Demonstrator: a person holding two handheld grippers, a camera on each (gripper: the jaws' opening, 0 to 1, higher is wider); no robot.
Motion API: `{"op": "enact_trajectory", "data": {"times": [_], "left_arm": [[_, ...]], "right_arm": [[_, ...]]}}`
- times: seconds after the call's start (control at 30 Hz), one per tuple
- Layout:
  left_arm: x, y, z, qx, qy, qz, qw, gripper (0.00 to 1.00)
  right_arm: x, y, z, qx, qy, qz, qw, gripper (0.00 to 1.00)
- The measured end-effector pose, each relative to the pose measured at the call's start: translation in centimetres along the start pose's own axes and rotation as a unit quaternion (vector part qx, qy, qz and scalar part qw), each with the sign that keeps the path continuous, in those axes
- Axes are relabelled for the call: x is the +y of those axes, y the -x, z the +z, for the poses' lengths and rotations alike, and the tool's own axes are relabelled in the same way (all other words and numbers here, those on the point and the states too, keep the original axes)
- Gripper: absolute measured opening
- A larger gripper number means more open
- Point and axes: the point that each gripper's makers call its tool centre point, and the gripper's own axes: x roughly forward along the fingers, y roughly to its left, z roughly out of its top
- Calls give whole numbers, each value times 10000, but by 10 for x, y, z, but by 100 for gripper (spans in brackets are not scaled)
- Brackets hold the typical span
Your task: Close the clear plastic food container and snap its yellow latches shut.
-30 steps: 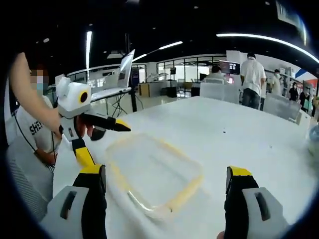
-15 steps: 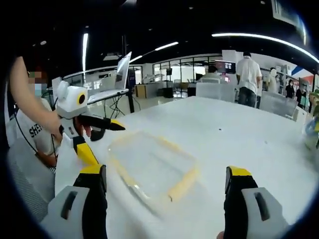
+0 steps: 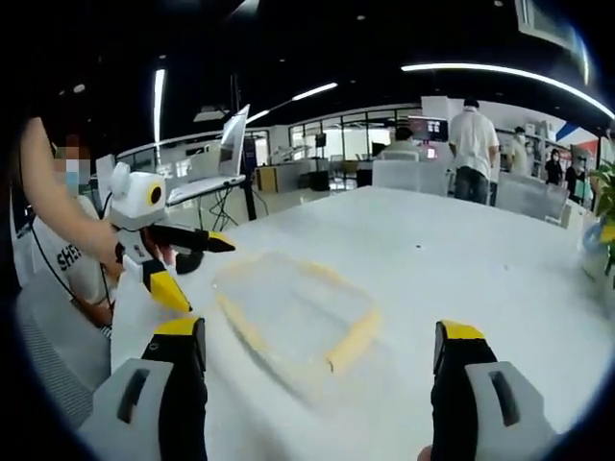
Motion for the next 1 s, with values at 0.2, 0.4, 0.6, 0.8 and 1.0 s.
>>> {"op": "enact_trajectory", "data": {"times": [0.2,0.4,0.6,0.8,1.0], "left_arm": [[-2,6,0,-53,45,31,10000,97],[-1,13,-6,-62,126,99,9999,97],[1,15,-8,-91,203,158,9996,97],[1,18,-8,-107,250,187,9995,97],[2,23,-9,-163,331,257,9990,97]], "right_arm": [[0,5,-2,-10,-33,-32,10000,97],[0,10,-5,-19,-86,-67,9999,97],[1,13,-8,-26,-128,-90,9999,97],[1,19,-9,-56,-206,-143,9997,96],[0,25,-11,-89,-331,-241,9991,96]]}}
